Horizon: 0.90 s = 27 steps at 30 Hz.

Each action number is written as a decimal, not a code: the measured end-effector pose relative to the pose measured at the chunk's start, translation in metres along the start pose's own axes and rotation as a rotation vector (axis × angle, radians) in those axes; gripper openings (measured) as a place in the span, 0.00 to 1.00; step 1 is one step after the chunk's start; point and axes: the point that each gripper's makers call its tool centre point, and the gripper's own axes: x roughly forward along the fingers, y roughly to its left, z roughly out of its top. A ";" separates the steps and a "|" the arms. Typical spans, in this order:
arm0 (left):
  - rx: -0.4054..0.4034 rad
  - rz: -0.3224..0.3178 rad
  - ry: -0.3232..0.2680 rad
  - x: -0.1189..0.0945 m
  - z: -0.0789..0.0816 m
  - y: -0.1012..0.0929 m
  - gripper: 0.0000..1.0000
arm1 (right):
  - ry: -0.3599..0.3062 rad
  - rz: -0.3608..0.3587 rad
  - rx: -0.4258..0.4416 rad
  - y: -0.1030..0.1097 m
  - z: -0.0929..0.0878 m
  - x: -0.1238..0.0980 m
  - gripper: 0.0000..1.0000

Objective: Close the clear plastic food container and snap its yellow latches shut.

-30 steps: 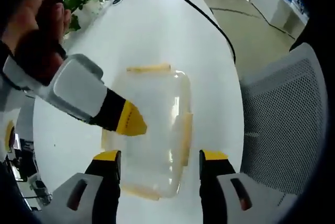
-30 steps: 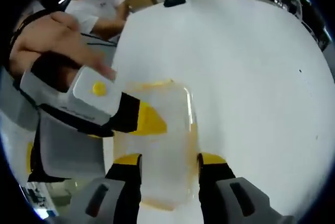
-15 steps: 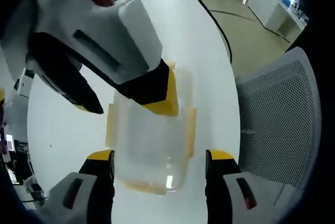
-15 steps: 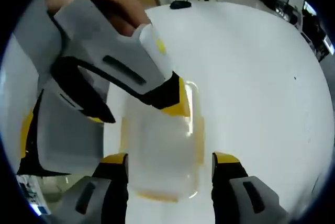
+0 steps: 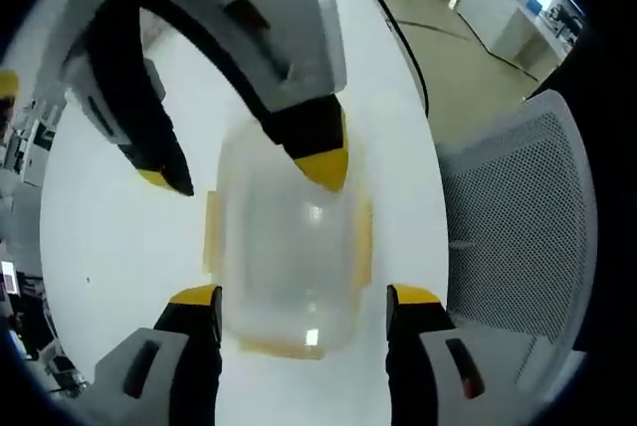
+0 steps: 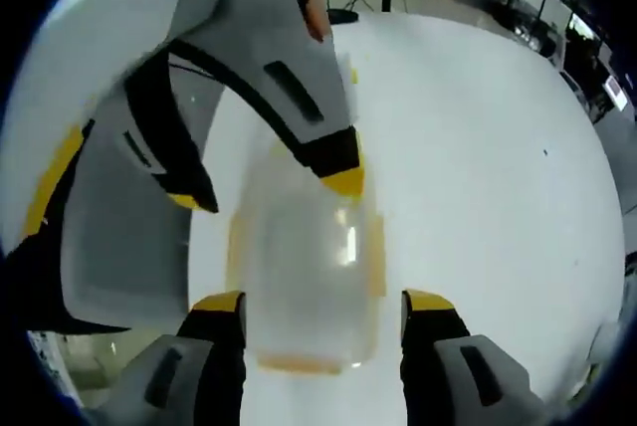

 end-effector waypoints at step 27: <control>0.025 -0.017 -0.011 0.010 -0.014 0.009 0.71 | -0.038 -0.017 -0.029 0.012 -0.018 0.008 0.78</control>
